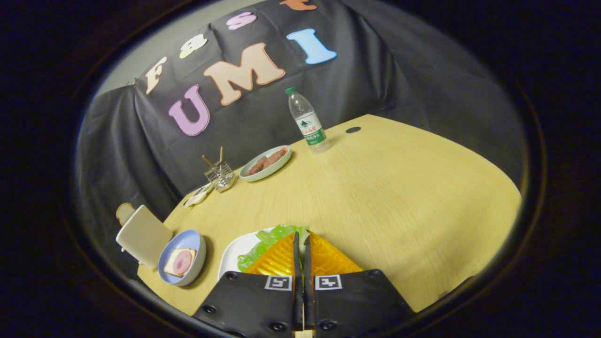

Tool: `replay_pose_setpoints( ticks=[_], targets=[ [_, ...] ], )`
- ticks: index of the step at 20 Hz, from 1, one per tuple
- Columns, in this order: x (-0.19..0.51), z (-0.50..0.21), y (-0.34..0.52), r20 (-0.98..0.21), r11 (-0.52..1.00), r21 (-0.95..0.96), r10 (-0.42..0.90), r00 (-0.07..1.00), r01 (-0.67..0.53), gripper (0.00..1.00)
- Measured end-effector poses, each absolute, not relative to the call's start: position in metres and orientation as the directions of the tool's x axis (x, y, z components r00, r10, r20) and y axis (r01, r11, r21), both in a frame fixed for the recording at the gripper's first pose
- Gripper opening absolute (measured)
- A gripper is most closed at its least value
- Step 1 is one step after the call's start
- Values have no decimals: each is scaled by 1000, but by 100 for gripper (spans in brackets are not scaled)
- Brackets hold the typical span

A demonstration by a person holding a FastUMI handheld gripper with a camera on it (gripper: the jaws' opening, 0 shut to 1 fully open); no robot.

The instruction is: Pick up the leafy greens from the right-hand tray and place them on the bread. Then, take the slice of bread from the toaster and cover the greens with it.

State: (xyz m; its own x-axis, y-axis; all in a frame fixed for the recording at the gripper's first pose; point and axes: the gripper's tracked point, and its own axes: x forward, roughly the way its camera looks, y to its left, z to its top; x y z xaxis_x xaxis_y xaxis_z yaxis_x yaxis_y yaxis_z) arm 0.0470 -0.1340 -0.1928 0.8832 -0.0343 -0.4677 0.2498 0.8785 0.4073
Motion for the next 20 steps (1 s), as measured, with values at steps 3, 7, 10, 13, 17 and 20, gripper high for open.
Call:
replay_pose_setpoints(
  ticks=[3, 7, 10, 13, 17, 20],
  targets=[
    [47, -170, -129, -405, 881, 422, -30, 914, 216, 4],
    [49, -126, -114, -284, 881, 447, -28, 959, 158, 4],
    [53, -91, -84, -184, 885, 460, 14, 983, 73, 4],
    [55, -63, -42, -99, 883, 468, 95, 991, -38, 4],
    [65, -40, 20, -15, 861, 477, 207, 978, -175, 4],
    [72, -34, 73, 18, 822, 503, 301, 953, -269, 4]
  ],
)
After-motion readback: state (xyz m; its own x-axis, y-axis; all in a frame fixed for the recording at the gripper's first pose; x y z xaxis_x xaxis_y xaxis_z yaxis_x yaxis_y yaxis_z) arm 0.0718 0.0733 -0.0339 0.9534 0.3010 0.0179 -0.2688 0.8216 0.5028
